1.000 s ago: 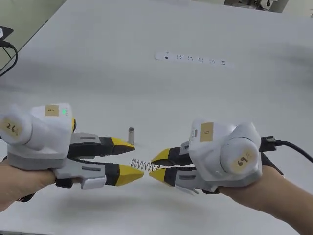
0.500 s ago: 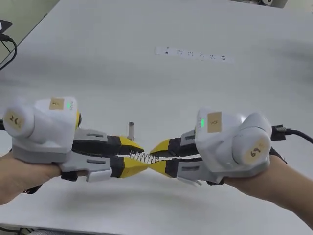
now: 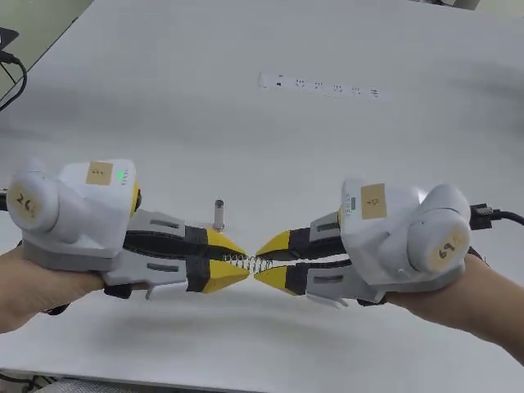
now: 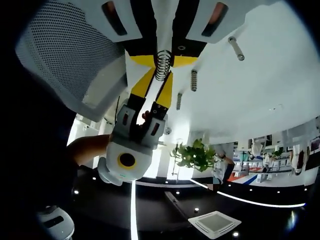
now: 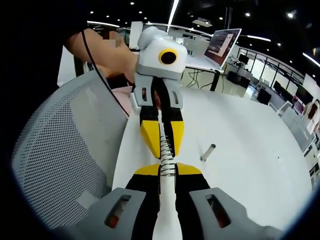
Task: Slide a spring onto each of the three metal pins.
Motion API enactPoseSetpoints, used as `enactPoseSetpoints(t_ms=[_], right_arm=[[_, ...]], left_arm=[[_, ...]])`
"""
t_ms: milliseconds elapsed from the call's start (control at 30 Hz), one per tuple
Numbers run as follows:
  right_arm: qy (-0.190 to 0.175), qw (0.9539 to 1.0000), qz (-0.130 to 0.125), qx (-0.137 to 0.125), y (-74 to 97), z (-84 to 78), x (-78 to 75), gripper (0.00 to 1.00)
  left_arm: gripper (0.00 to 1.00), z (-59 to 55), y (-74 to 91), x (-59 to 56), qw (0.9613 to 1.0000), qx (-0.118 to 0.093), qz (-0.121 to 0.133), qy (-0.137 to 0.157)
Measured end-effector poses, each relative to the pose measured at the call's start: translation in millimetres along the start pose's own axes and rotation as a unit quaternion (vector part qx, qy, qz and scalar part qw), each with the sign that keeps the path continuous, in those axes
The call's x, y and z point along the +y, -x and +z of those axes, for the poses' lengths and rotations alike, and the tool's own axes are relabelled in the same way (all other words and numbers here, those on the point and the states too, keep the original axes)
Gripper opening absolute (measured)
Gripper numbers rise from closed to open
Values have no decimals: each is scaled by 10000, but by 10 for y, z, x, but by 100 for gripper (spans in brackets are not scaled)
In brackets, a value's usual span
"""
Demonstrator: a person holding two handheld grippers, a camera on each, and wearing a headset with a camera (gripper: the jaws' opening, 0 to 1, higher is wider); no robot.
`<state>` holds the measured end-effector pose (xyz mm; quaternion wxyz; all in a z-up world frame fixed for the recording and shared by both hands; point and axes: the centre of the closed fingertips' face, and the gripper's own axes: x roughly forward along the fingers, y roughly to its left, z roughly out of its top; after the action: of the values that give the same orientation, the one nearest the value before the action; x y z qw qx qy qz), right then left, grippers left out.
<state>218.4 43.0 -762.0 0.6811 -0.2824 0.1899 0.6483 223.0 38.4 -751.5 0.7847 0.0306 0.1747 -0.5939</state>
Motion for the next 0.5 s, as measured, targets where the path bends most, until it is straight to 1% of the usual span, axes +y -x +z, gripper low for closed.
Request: enactPoseSetpoints(t_ms=[33, 100, 133, 200, 400, 500], right_arm=[[-9, 10000, 4, -4, 2, -1, 1, 7], [-31, 10000, 3, -12, 4, -2, 3, 8], [-36, 10000, -4, -20, 4, 0, 2, 8], [-132, 9999, -4, -43, 5, 12, -3, 8], [-270, 9996, 11, -107, 24, 42, -16, 11], [-331, 9994, 38, -61, 37, 2, -13, 12]], left_arm=[[2, 1, -3, -2, 10000, -2, -5, -25], [2, 5, -4, -9, 10000, -5, -22, 14], [2, 8, -2, -13, 10000, -3, -33, -21], [2, 12, -1, -24, 10000, 0, -55, -13], [2, 24, 20, -24, 10000, -35, -32, -6], [2, 20, 49, -3, 10000, -33, 7, 27]])
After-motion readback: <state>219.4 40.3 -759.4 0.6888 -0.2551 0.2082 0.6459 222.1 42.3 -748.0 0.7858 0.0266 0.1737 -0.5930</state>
